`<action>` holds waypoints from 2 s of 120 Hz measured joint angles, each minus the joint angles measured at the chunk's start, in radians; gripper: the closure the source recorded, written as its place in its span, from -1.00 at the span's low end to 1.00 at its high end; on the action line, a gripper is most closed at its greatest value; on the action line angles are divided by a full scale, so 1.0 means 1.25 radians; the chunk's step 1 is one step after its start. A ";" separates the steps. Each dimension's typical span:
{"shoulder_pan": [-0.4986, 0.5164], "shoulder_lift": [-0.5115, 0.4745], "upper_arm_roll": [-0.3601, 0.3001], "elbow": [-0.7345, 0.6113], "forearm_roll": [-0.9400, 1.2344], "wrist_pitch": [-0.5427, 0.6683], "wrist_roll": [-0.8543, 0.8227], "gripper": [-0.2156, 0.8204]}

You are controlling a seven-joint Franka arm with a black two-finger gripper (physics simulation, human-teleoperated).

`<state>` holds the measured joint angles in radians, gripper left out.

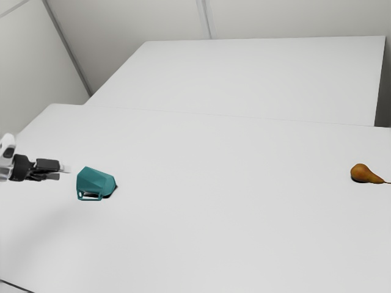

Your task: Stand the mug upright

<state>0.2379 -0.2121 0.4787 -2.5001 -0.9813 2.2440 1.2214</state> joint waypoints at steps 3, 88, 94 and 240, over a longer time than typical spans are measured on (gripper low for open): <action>0.006 0.013 0.001 0.000 -0.021 -0.007 0.035 -0.53; 0.025 0.252 -0.011 0.088 -0.241 -0.051 0.658 -0.46; 0.024 0.265 -0.013 0.092 -0.258 -0.067 0.687 -0.46; 0.017 0.260 -0.024 0.089 -0.304 -0.174 0.988 0.90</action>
<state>0.2591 0.1126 0.4493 -2.3891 -1.3608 2.0265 2.4560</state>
